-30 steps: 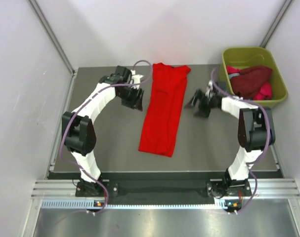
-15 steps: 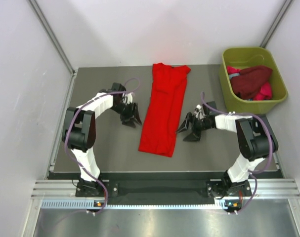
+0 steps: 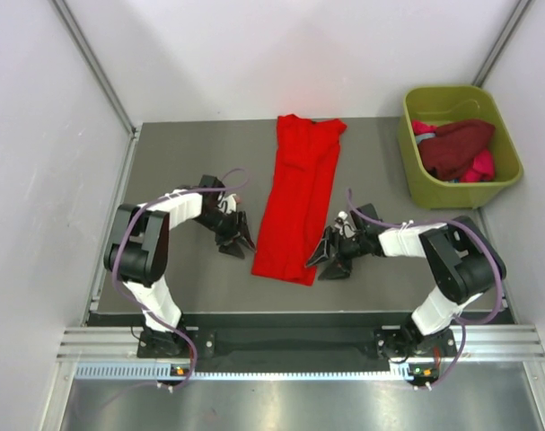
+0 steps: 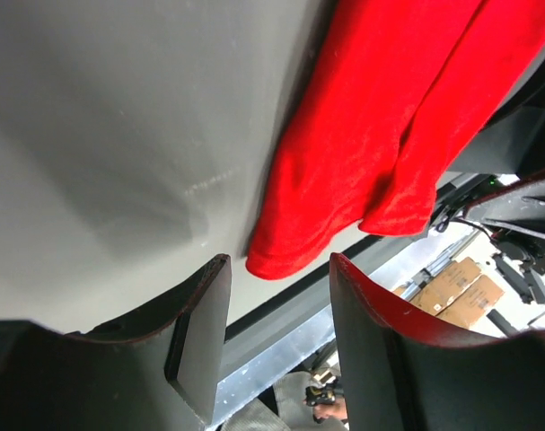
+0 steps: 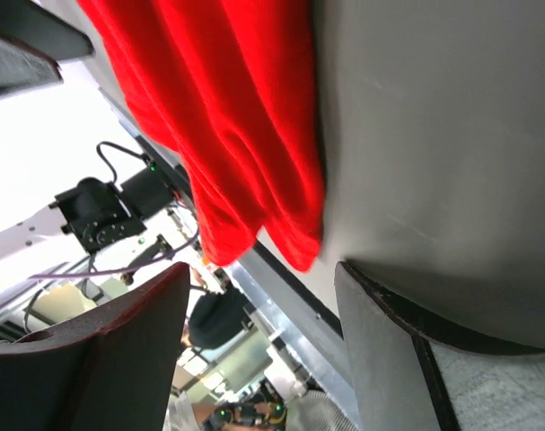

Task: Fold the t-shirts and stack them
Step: Fold the tshirt

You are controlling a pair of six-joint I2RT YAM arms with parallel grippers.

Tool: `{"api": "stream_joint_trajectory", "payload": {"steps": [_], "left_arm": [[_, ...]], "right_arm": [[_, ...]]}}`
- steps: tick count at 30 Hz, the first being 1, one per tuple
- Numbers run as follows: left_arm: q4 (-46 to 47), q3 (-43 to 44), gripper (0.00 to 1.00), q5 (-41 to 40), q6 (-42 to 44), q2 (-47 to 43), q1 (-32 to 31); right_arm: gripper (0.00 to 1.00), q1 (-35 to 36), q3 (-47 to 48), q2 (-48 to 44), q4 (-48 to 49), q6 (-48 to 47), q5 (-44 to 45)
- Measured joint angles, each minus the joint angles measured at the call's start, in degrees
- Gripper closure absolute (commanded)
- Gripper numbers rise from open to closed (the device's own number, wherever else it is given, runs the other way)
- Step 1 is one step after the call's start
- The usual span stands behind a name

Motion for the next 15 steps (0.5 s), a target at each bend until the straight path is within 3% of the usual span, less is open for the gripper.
{"api": "stream_joint_trajectory", "payload": {"steps": [10, 15], "left_arm": [[2.9, -4.4, 0.48, 0.8, -1.6, -4.0, 0.0], [4.0, -5.0, 0.48, 1.0, -2.2, -5.1, 0.0]], "right_arm": [[0.44, 2.9, 4.7, 6.9, 8.7, 4.7, 0.3], [0.73, 4.8, 5.7, 8.3, 9.6, 4.5, 3.4]]}}
